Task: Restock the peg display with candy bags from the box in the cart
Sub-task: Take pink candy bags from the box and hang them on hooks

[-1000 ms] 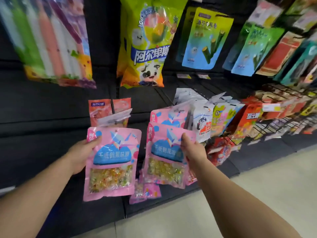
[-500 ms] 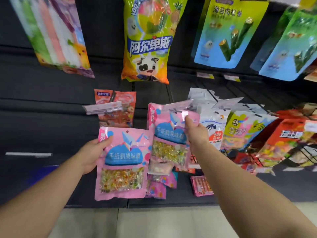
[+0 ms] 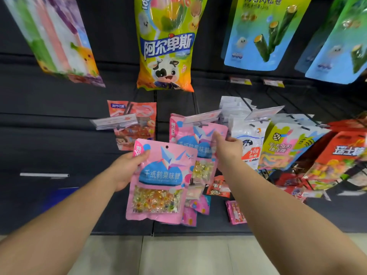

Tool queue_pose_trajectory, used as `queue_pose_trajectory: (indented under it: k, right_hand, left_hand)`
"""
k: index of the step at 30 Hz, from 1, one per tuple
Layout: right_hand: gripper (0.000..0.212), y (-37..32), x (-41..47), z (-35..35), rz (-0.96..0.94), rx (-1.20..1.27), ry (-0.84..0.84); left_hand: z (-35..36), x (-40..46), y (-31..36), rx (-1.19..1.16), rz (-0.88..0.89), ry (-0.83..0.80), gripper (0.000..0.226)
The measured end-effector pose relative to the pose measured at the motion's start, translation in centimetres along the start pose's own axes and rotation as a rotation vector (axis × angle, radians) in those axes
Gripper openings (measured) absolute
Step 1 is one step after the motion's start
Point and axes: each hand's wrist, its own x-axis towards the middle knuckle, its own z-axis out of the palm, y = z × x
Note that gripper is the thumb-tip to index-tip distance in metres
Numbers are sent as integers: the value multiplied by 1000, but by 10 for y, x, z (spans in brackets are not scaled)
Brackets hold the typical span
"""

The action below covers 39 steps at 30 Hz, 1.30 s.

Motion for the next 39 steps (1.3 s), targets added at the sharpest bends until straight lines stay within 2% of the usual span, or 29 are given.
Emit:
queue_pose_trajectory:
  k: [3,5,8,10,11,13,16,20,28,33,36,39]
  right_hand:
    - [33,7,-3,-7,-79,18,70]
    - [26,8,-8,-13,-94,14,6]
    - [32,9,-14,-17,-67,13,-217]
    - [49,10,-16,-16,-67,-79,-291]
    - [50,8,-16,-17,-77,-120,-281]
    - [39,3,-13,-17,-131,-227,-204]
    - [46,-7,-4,-14,-200,-369,-92]
    - [51,-20,-2,-5,-238,-471,-62]
    - [46,-20,2,2,-189,-428,-57]
    - [50,-17,0,1,-218,-298,-19]
    - [50,-5,-2,3,-268,-260,39]
    - [50,8,-5,7,-308,-279,148]
  left_hand:
    - [20,4,6,30,15,-30,26]
    - [34,8,10,35,40,-47,24]
    - [54,13,18,20,58,-62,27]
    - [69,16,25,26,67,-56,29]
    - [75,17,28,38,78,-44,28]
    - [87,19,34,59,95,-22,26]
    - [97,24,41,58,91,-2,27]
    - [99,30,47,58,79,33,26]
    - [108,30,53,114,34,126,28]
    - [103,40,47,255,51,235,52]
    - [96,43,38,323,76,265,50]
    - [90,36,31,420,75,277,68]
